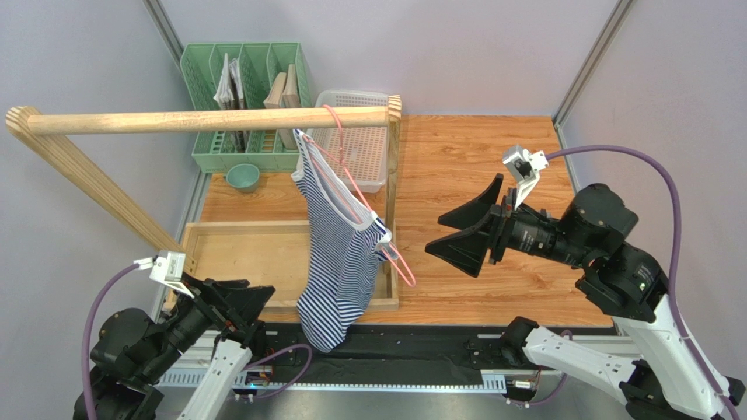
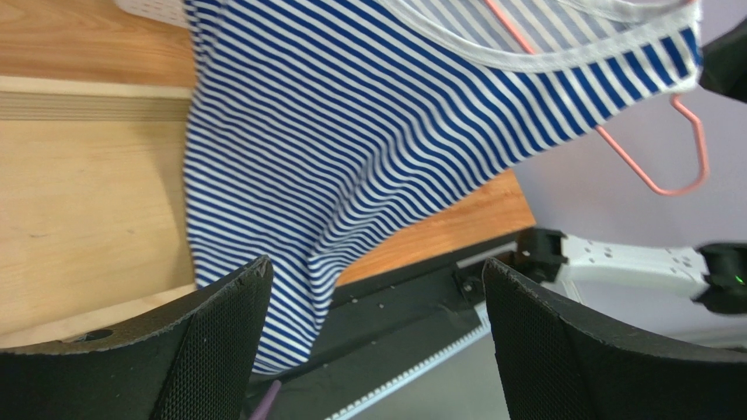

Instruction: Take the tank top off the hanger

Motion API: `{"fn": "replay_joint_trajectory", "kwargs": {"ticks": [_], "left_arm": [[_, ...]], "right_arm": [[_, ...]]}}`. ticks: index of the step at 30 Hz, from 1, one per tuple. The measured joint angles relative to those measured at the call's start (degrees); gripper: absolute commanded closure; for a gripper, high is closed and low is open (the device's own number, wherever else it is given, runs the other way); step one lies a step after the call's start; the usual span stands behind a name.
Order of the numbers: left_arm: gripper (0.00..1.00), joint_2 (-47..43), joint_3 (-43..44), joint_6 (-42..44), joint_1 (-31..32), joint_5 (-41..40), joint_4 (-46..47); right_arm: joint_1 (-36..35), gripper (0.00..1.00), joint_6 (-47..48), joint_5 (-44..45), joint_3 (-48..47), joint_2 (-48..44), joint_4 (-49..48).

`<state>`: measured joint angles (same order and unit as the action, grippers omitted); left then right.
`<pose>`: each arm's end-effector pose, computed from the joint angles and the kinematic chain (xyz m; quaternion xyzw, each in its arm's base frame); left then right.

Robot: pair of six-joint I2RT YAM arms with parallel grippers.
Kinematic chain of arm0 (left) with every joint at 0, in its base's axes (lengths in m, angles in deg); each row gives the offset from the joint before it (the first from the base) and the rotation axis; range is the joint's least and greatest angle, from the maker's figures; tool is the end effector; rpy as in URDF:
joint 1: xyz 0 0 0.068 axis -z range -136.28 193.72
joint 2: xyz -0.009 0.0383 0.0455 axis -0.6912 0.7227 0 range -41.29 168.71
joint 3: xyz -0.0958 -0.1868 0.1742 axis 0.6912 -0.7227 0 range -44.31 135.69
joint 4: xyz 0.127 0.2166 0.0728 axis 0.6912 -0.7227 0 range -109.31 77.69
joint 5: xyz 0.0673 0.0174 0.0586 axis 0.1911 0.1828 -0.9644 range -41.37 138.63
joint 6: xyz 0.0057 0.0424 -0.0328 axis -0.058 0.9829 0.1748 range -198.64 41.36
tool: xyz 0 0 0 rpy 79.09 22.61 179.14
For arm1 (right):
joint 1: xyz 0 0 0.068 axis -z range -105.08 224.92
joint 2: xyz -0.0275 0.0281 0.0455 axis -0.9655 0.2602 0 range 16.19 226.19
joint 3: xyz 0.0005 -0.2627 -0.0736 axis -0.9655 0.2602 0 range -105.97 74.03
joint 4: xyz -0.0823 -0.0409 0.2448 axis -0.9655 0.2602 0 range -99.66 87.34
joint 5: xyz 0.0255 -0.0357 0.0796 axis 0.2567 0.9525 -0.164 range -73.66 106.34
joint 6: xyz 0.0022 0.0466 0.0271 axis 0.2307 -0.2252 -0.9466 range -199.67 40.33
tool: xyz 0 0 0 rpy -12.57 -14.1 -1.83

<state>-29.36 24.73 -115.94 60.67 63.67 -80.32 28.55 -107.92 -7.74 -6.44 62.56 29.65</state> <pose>-0.0498 0.0054 0.3859 -0.0530 0.7671 -0.3777 0.5159 0.0676 0.0919 0.4819 -0.2526 0.6912 0.5222 0.4311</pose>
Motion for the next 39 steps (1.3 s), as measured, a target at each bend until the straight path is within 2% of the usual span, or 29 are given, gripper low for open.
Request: {"fn": "replay_joint_trajectory", "kwargs": {"ticks": [6,7,9,15,21,24,27,31,34,39], "left_arm": [[0.15,3.7,-0.5,-0.1,0.0,10.4,5.8],[0.15,4.8,-0.6,-0.3,0.0,12.0,7.3],[0.18,6.6,-0.6,-0.9,0.0,14.0,9.6],[0.29,15.5,0.6,-4.5,0.0,20.0,17.9],[0.3,24.0,0.9,-11.4,0.0,25.5,31.1],[0.3,27.6,1.3,-14.4,0.7,26.1,37.2],[0.31,32.1,3.8,-15.6,4.2,25.5,41.0],[0.33,36.5,7.9,-15.5,9.6,23.1,40.9],[0.34,38.1,9.0,-15.1,11.1,20.2,41.0],[0.37,39.6,9.0,-14.9,13.8,16.2,42.1]], "right_arm": [[-7.1,0.09,-0.3,-1.2,-0.5,2.6,-3.2],[-9.4,0.18,-0.1,0.7,-0.6,3.5,-3.0],[-14.0,0.29,0.7,4.6,-0.7,5.4,-2.4],[-23.6,0.34,2.1,16.7,-0.8,10.0,-0.2],[-27.1,0.35,2.1,24.2,-0.6,10.7,-0.2],[-27.5,0.35,2.1,25.7,0.1,10.5,-1.0],[-27.5,0.35,1.9,26.7,0.9,10.5,-1.6],[-27.5,0.36,1.5,27.5,2.1,10.3,-2.7],[-27.5,0.36,1.0,27.8,3.0,9.5,-3.2],[-27.5,0.43,0.5,28.2,3.8,8.5,-3.8]]}}
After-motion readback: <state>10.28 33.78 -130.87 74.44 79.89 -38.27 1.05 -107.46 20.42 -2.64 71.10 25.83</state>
